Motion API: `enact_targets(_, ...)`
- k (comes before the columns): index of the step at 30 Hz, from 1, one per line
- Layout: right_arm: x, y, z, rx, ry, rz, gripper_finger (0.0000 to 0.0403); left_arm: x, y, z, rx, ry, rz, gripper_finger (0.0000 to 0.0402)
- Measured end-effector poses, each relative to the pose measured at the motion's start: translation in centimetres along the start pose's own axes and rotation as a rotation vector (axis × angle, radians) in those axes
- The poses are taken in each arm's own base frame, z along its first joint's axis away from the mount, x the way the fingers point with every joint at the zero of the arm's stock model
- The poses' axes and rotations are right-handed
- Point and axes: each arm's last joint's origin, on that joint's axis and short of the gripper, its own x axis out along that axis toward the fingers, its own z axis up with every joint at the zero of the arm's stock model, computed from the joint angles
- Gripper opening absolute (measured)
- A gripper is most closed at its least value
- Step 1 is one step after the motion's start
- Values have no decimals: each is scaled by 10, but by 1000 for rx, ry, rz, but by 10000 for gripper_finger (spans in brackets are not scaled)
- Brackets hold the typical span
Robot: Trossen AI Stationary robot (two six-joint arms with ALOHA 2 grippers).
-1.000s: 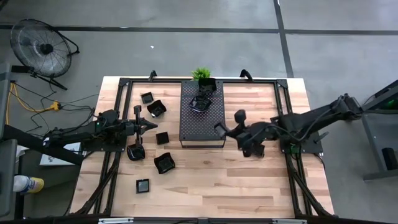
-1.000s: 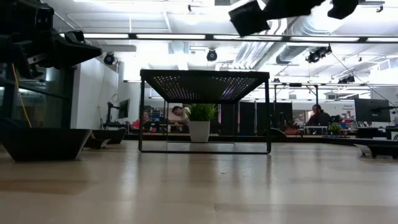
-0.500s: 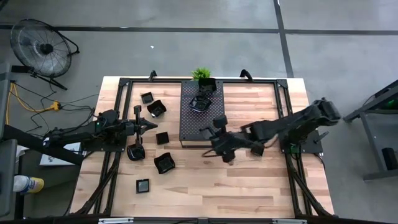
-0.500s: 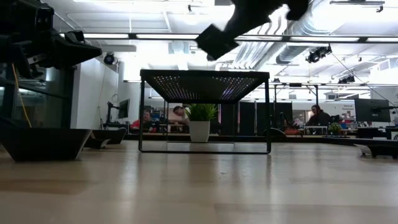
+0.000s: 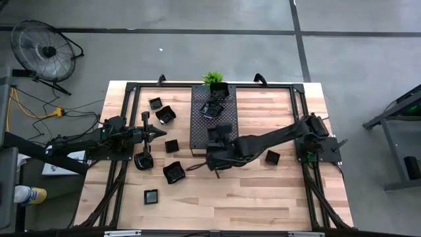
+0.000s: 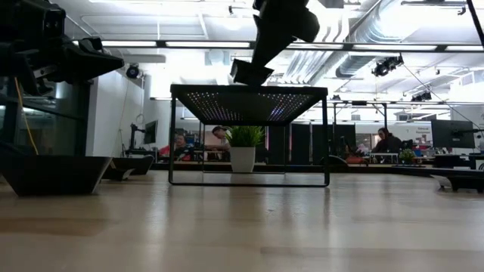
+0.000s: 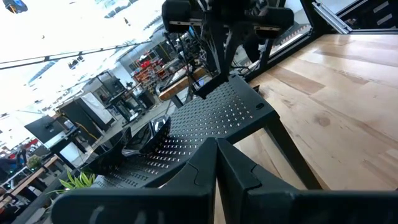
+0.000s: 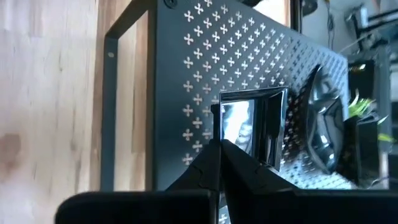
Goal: Pick & Place Mini shaped plates
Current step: Put the square plate on the shelf
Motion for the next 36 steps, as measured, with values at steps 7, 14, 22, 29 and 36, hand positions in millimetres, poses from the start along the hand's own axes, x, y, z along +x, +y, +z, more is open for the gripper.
enact_targets(7, 2, 0, 0, 51, 15, 27, 0, 0, 0, 0, 0, 0, 0, 1)
enact_targets(14, 6, -3, -1, 42, 28, 53, 0, 0, 0, 0, 0, 0, 0, 1)
enact_targets(22, 11, -10, -1, 59, 45, 70, 0, 0, 0, 0, 0, 0, 0, 1)
enact_targets(29, 13, -11, -2, 59, 51, 81, 0, 0, 0, 0, 0, 0, 0, 1)
enact_targets(36, 12, -10, -2, 59, 52, 116, 5, 0, 0, 0, 0, 0, 0, 1)
